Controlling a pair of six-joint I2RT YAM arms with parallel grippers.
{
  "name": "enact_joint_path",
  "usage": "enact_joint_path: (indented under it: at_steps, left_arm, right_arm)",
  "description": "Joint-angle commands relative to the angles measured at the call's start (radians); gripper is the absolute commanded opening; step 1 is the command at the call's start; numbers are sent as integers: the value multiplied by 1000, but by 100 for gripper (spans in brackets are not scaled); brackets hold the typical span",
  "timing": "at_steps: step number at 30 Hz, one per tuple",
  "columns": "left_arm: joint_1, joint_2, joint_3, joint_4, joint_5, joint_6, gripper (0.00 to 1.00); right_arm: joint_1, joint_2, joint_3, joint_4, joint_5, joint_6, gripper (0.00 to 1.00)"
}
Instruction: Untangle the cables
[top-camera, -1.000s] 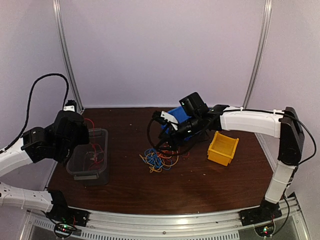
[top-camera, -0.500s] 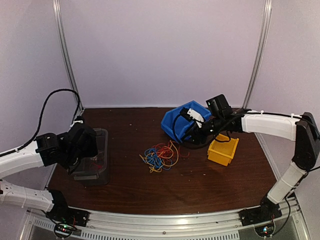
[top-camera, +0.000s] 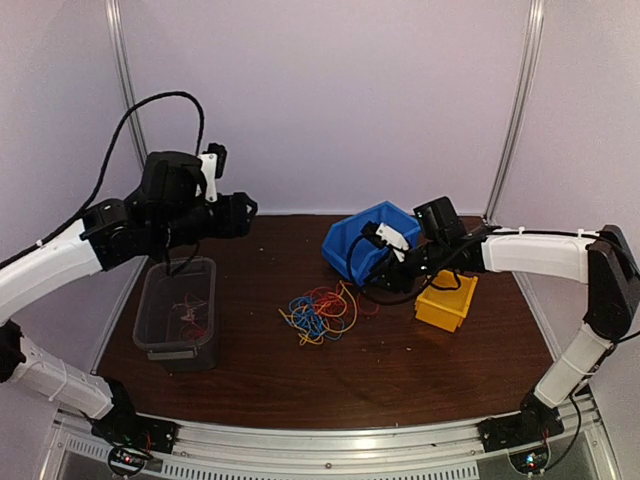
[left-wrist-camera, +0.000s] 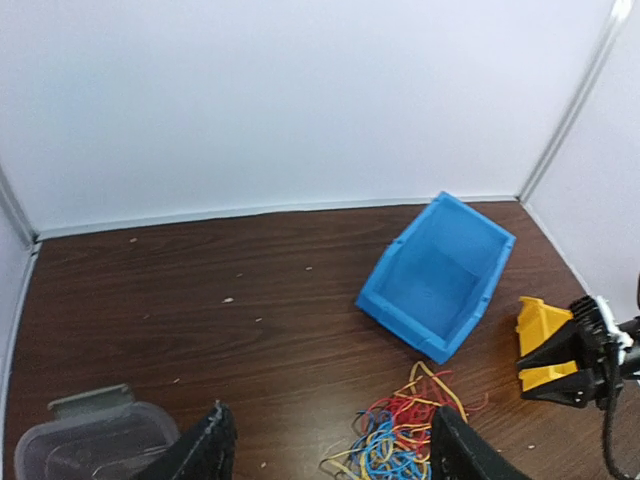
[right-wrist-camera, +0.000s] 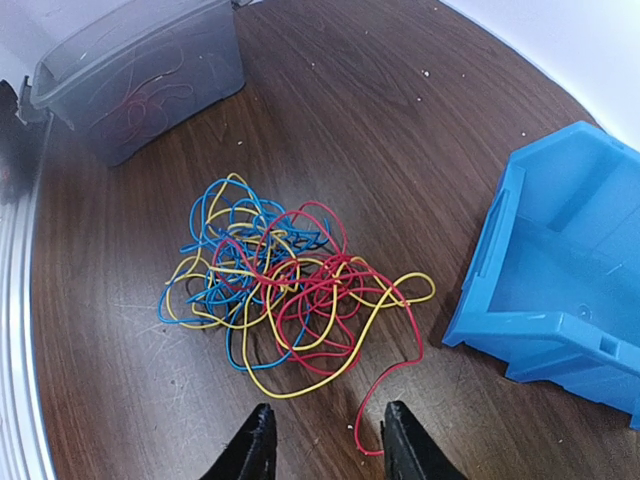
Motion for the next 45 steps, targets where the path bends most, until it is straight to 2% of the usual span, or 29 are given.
enact_joint_path:
  at_steps: [1, 8, 15, 19, 26, 29, 34, 39, 43, 45]
  left_arm:
    - [-30, 178, 96, 137, 217, 105, 67]
    - [-41, 440, 237, 126, 329, 37, 57]
    - [-43, 673, 362, 93, 459, 30, 55]
    - [-43, 788, 459, 48, 471, 24, 49]
    - [-44, 889, 536, -61, 412, 15, 44]
    - [-44, 926, 540, -78, 449, 15, 40]
    - [-44, 967, 551, -89, 508, 20, 38]
    - [-44, 998, 584, -103, 526, 25, 26]
    - [-44, 996, 595, -103, 529, 26, 8]
    - [-44, 989, 597, -103, 526, 26, 5]
  right_arm:
    - [-15, -16, -45, 52, -2, 0, 37]
    - [-76, -51, -76, 72, -33, 16, 34]
    - [-85, -66, -97, 91, -41, 18, 35]
    - [-85, -57, -98, 89, -55, 18, 35]
    - [-85, -56, -104, 90, -71, 13, 36]
    - [-85, -55, -106, 90, -76, 10, 36]
    - [-85, -53, -106, 87, -90, 10, 37]
    - [-85, -53, -107, 88, -97, 9, 37]
    - [-85, -50, -107, 86, -101, 6, 37]
    - [-85, -51, -109, 86, -102, 3, 37]
